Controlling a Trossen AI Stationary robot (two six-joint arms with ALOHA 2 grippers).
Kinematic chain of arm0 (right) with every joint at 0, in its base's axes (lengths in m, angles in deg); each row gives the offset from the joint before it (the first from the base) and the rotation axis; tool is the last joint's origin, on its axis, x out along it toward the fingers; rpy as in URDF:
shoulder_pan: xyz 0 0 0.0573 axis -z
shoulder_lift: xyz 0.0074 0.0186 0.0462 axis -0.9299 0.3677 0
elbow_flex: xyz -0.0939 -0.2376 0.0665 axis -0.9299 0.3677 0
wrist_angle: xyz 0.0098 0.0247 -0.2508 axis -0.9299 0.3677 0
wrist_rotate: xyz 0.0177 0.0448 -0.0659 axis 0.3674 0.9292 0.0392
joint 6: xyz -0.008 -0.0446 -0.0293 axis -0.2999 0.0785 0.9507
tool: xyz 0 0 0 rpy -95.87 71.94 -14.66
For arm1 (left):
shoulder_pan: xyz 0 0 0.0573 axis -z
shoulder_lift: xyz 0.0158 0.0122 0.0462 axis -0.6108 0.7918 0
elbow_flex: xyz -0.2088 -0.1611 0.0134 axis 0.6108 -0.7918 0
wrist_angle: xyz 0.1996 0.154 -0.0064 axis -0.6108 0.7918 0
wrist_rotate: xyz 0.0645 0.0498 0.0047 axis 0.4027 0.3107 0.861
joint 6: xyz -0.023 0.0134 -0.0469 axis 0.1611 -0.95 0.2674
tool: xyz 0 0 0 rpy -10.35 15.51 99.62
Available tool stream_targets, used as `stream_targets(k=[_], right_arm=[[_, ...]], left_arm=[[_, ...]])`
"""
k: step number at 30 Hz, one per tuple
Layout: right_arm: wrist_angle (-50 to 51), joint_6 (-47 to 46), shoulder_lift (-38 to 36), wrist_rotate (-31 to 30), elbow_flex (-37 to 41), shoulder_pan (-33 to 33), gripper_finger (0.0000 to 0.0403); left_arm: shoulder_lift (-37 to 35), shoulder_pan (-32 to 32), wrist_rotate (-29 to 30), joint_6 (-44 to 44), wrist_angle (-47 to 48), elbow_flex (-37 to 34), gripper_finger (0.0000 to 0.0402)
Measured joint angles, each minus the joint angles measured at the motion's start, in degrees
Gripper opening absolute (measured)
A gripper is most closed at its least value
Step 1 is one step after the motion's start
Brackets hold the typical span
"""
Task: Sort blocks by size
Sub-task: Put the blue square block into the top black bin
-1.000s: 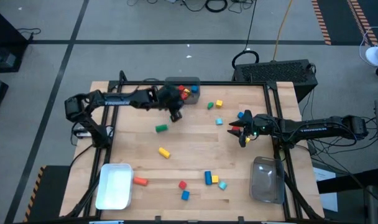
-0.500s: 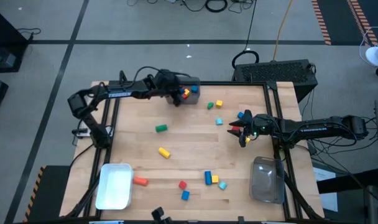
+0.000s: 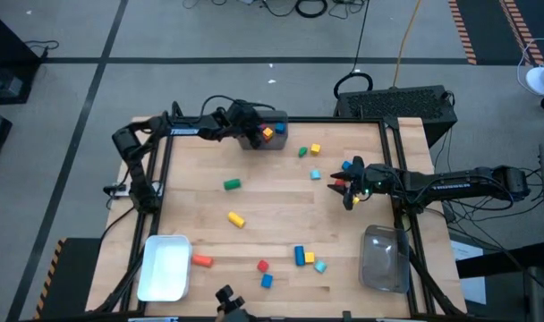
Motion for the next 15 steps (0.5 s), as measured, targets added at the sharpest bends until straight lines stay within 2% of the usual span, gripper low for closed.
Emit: stream_targets(k=[9, 15], right_arm=[[0.00, 0.09, 0.00, -0.10, 0.00, -0.02, 0.0176], [0.01, 0.15, 0.00, -0.10, 0.00, -0.02, 0.0176]], left_arm=[[1.83, -1.13, 0.17, 0.76, -0.43, 0.09, 0.0133], [2.03, -1.13, 1.77, 1.93, -0.52, 0.59, 0.0178]])
